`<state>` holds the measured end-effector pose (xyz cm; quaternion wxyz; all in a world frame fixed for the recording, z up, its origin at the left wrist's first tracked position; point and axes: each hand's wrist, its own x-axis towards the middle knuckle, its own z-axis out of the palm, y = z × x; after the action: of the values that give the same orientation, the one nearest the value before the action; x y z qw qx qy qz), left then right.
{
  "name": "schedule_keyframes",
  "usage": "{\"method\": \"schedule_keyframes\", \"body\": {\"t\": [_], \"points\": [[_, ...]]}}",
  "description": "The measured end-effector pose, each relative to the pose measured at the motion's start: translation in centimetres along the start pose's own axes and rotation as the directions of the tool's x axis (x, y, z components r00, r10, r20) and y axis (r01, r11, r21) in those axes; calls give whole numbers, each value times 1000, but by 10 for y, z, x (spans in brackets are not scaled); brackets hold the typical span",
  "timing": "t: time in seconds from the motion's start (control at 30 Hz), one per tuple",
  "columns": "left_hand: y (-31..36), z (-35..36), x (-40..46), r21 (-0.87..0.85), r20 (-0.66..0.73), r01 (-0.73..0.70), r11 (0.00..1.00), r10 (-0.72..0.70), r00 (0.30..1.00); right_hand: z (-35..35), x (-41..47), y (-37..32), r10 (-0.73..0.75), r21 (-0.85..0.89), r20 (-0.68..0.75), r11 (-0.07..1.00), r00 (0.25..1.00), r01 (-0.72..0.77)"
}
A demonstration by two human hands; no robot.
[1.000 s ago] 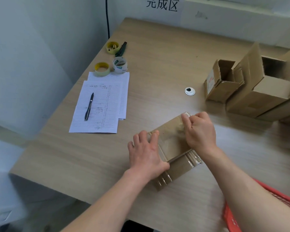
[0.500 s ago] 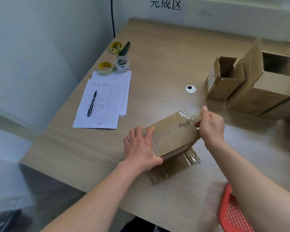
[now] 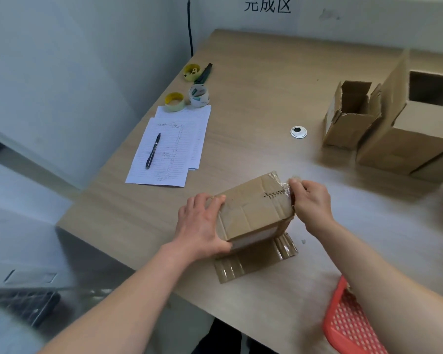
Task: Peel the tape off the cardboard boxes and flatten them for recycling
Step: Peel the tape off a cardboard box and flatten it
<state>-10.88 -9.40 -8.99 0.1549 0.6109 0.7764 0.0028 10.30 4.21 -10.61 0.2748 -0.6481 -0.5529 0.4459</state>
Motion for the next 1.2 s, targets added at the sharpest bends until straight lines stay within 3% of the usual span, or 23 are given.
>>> {"method": "schedule_keyframes", "body": {"t": [0.1,0.2,0.4,0.53,0.6,0.67,0.7,0.77,0.93,1.0,1.1,1.2], "points": [[-10,-1,-9,16,11,14,1000,-14,1000,2,-3,-6,191,319,240,910,952,-264],[-14,-3,-11,17,9,10,1000,-10,1000,-1,-14,-13,295,356,326,841,898,-406],[-13,-2,-12,-9,4,-14,1000,14,1000,-9,-37,9,331,417,283,803,900,-426],[-13,-2,-11,-10,3,-16,1000,16,1000,-25,-54,16,282,554,385,691,879,-464],[-13,-1,-11,-8,-4,-21,1000,21,1000,-23,-66,15,248,423,327,824,912,-376],[-13,-1,-12,-9,-4,-29,1000,29,1000,-13,-75,21,125,73,183,987,975,-140],[-13,-1,-12,-7,-4,-30,1000,30,1000,-7,-78,24,26,-118,101,993,995,-14],[-12,-1,-13,-3,-8,-23,1000,23,1000,2,-81,26,-176,-318,-19,934,984,161],[-14,1,-16,-32,-10,-1,999,0,1000,10,-78,32,-451,-414,-105,830,887,373],[-14,1,-18,-43,-9,3,999,-3,1000,12,-75,36,-411,-385,-126,859,903,337],[-15,1,-18,-54,-8,3,999,-3,1000,15,-72,41,-175,-143,-152,978,973,153],[-16,2,-16,-59,-6,-3,998,3,1000,6,-64,35,57,161,19,985,998,-59]]}}
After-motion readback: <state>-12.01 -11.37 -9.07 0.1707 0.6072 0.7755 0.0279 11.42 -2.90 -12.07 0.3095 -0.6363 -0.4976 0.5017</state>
